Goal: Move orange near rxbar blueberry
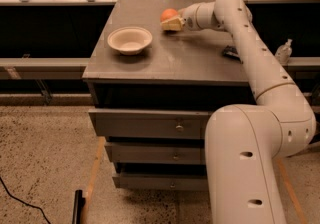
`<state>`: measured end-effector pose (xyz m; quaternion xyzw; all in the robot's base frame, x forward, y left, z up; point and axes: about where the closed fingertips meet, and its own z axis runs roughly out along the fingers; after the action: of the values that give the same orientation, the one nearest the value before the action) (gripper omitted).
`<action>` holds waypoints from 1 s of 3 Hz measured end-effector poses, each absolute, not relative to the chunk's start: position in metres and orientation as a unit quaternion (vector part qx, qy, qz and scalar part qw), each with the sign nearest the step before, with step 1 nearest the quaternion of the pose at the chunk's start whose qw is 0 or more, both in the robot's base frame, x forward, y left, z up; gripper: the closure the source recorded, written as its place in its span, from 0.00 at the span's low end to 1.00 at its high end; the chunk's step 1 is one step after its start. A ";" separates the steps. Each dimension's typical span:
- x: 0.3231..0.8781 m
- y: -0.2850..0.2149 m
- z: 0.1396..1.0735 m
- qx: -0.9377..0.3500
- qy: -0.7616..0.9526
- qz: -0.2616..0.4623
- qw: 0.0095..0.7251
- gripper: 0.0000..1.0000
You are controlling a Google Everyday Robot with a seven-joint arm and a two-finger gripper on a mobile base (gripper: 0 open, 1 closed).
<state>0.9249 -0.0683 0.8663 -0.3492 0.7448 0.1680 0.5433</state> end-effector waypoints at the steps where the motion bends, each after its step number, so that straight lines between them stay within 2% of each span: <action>1: 0.924 -0.070 0.866 -0.352 0.745 0.172 0.540 0.62; 2: 0.914 -0.089 0.893 -0.334 0.741 0.181 0.554 0.84; 3: 0.886 -0.127 0.922 -0.319 0.748 0.171 0.556 1.00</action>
Offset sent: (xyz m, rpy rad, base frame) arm -0.0546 -0.0576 0.0866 0.1173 -0.0534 -0.0540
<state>0.8860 -0.1274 0.9223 -0.3186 0.7481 0.1710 0.5564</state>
